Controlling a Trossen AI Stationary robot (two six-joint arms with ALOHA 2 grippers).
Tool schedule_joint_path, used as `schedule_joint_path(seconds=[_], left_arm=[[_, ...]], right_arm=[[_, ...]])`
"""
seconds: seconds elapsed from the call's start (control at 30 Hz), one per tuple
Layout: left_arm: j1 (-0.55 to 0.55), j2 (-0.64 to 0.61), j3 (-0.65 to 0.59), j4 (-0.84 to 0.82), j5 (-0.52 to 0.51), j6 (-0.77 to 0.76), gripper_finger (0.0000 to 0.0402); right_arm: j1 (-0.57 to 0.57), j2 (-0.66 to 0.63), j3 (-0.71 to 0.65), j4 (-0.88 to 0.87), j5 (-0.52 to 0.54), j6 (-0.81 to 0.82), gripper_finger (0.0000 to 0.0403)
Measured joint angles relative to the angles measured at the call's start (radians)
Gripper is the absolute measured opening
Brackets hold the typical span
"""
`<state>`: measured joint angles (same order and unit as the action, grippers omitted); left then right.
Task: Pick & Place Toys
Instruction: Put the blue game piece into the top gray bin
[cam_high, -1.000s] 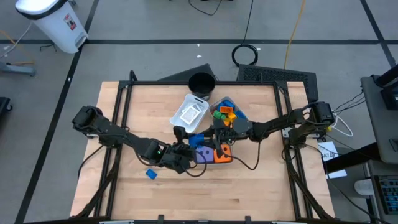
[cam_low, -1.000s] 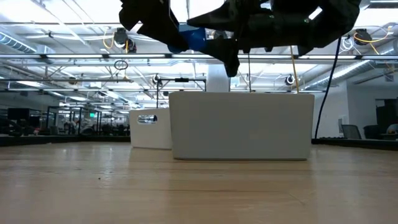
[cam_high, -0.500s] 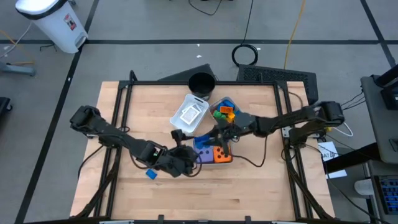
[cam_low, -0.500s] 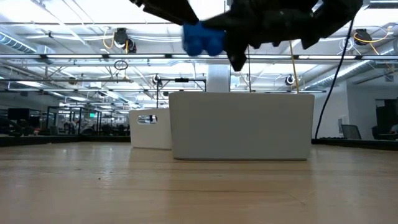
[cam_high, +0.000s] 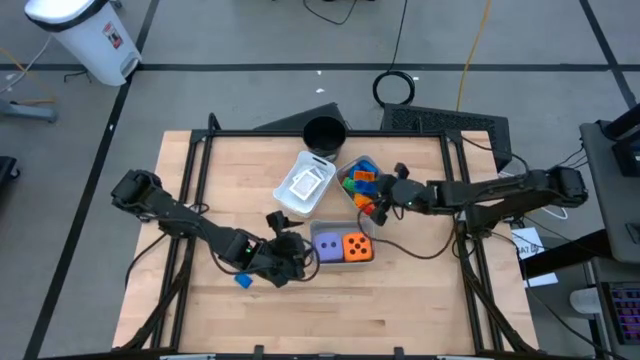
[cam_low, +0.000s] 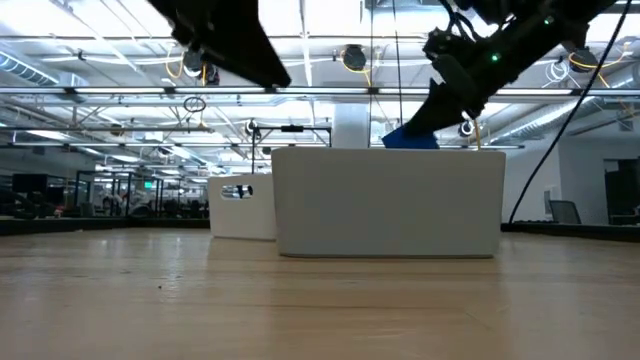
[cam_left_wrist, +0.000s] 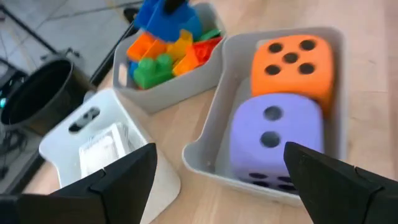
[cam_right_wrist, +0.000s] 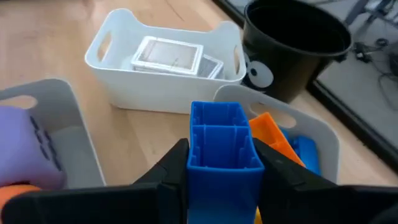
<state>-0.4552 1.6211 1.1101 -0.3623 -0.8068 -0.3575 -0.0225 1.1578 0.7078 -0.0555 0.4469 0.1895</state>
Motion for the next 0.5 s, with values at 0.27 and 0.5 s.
schedule_joint_path(seconds=[0.27, 0.5], left_arm=[[0.048, 0.000, -0.037, 0.025, 0.022, -0.073, 0.0360], [0.060, 0.000, -0.038, 0.072, 0.052, -0.071, 0.0361]], right_arm=[[-0.064, -0.099, -0.091, -0.006, -0.059, -0.002, 0.0105], [-0.112, -0.116, -0.175, 0.044, -0.176, -0.003, 0.0119]])
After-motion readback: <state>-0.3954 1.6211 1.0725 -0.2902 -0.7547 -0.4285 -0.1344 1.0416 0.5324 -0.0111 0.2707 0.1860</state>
